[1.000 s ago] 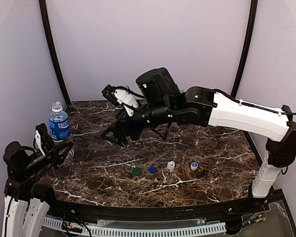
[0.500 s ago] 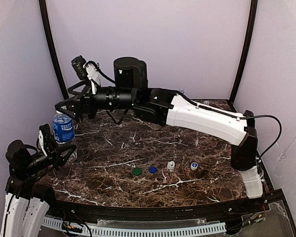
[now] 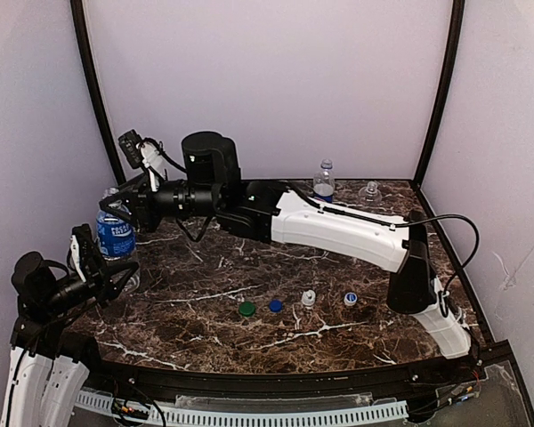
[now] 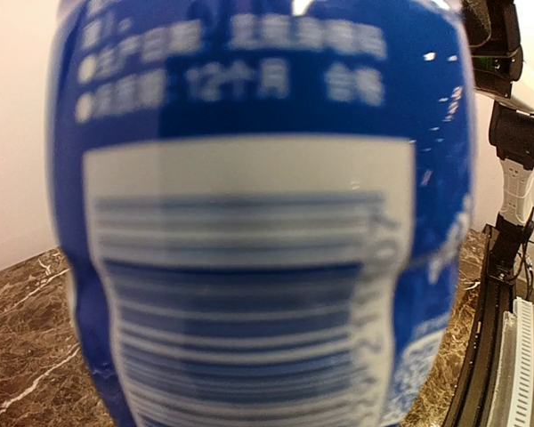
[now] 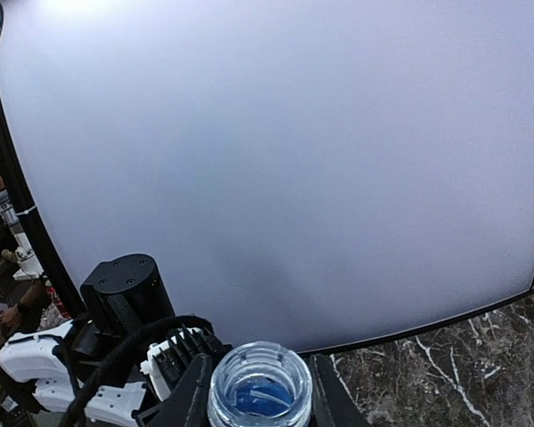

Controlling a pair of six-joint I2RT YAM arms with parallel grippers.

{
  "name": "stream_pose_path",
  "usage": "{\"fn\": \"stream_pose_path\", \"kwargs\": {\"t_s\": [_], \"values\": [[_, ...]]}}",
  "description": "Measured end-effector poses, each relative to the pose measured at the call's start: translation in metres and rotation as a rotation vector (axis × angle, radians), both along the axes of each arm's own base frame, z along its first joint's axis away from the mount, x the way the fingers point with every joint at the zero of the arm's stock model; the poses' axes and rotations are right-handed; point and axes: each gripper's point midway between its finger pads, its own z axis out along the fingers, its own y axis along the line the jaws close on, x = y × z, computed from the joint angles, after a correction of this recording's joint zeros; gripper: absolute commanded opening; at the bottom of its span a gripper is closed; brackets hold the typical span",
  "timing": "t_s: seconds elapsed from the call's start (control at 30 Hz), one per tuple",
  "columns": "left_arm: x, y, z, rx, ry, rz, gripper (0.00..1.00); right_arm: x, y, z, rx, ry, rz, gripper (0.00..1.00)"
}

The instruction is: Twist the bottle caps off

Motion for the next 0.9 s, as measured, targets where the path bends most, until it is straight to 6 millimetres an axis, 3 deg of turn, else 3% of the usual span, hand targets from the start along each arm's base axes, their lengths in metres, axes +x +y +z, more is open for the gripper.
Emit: {"fn": "stream_pose_path", "kwargs": {"t_s": [0.1, 0.3, 0.37, 0.4, 0.47, 0.73, 0.83, 0.9], "values": [[0.001, 0.001, 0.001, 0.002, -0.012, 0.003, 0.33, 0.000, 0.000, 0.001, 0.002, 0.013, 0.000, 0.02], [0.001, 0.001, 0.001, 0.002, -0.013, 0.003, 0.35, 0.000, 0.000, 0.001, 0.001, 0.009, 0.001, 0.00], [0.001, 0.001, 0.000, 0.003, -0.012, 0.002, 0.55, 0.000, -0.001, 0.000, -0.004, 0.001, 0.001, 0.00], [0.001, 0.000, 0.000, 0.004, -0.012, 0.002, 0.75, -0.001, -0.003, -0.001, -0.010, -0.006, 0.001, 0.00], [0.002, 0.001, -0.003, 0.005, -0.006, 0.005, 0.96, -0.003, -0.007, -0.003, -0.029, -0.020, 0.003, 0.00], [0.006, 0.003, -0.004, -0.009, 0.013, 0.029, 0.99, 0.014, -0.045, -0.026, -0.151, -0.127, -0.132, 0.00], [0.008, 0.006, -0.004, -0.010, 0.016, 0.051, 0.99, 0.040, -0.069, -0.037, -0.172, -0.156, -0.237, 0.00], [0.010, 0.007, -0.004, -0.011, 0.017, 0.061, 0.99, 0.072, -0.086, -0.047, -0.169, -0.173, -0.325, 0.00]]}}
